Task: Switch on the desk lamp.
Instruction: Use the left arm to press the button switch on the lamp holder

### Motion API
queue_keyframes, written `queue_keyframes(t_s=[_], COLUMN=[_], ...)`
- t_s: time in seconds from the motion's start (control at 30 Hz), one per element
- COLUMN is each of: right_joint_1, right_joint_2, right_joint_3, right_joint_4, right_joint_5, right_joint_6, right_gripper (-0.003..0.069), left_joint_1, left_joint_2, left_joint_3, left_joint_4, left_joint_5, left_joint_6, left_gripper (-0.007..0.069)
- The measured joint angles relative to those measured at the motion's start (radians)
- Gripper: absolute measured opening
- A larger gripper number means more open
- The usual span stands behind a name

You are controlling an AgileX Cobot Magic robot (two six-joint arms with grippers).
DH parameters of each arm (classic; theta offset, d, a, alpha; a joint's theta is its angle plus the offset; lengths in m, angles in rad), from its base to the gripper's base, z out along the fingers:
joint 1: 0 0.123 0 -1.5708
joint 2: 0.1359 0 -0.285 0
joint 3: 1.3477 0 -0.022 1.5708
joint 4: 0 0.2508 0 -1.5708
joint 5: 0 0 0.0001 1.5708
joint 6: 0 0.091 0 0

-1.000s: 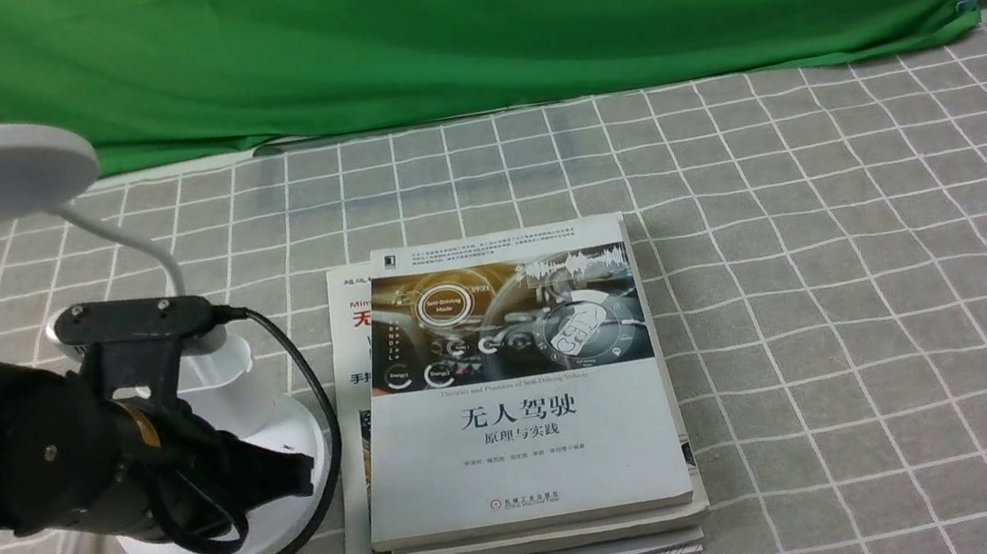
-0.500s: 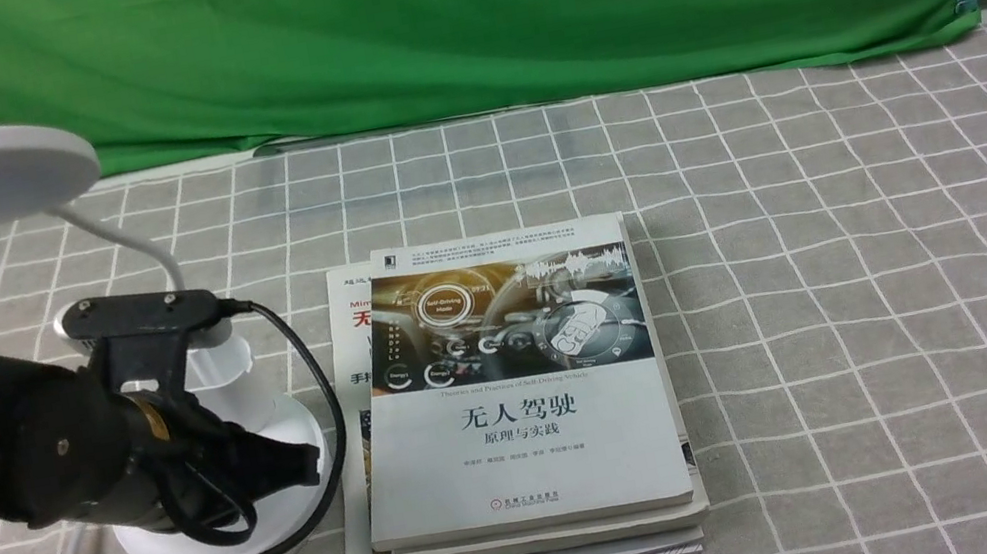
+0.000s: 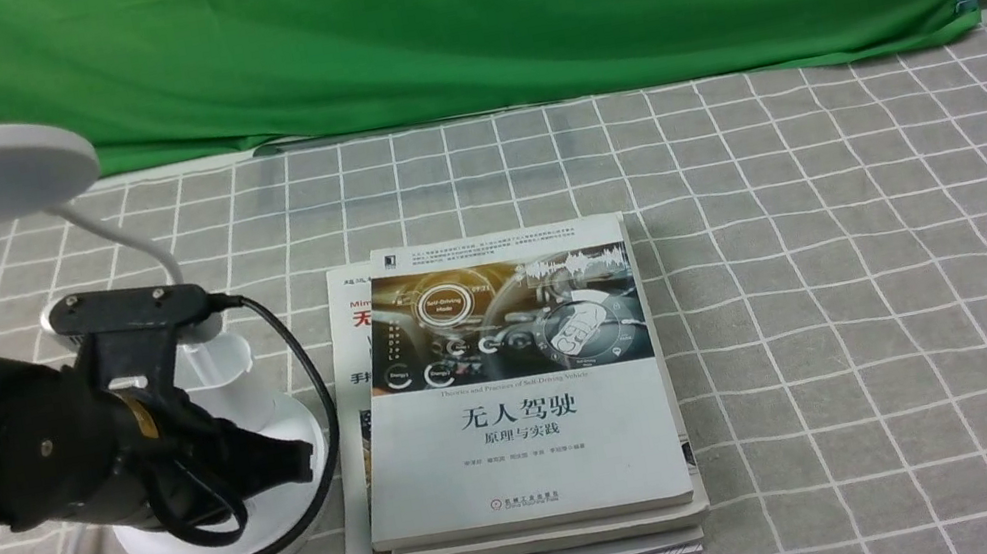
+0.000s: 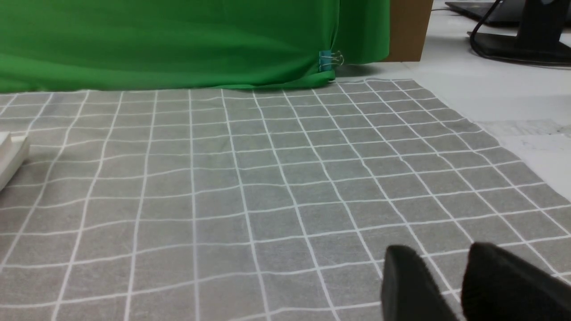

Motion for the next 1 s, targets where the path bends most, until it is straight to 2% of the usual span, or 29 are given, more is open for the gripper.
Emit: queue_keyframes(t_s=[0.53, 1.0], right_joint_1=[0.0, 0.0], right_joint_2=[0.0, 0.0], right_joint_3=[0.0, 0.0], right_joint_4=[0.0, 0.0], right_joint_5=[0.0, 0.001], right_joint_6=[0.0, 0.0], right_gripper=[0.0245, 0.0245], left_joint_1=[0.0, 0.0], left_joint_2=[0.005, -0.004], left_joint_3=[0.005, 0.067], left_joint_4=[-0.006, -0.019], left_joint_5=[0.013, -0.066], left_joint_6=[-0.001, -0.001], left_gripper=[0.0019, 0.0019])
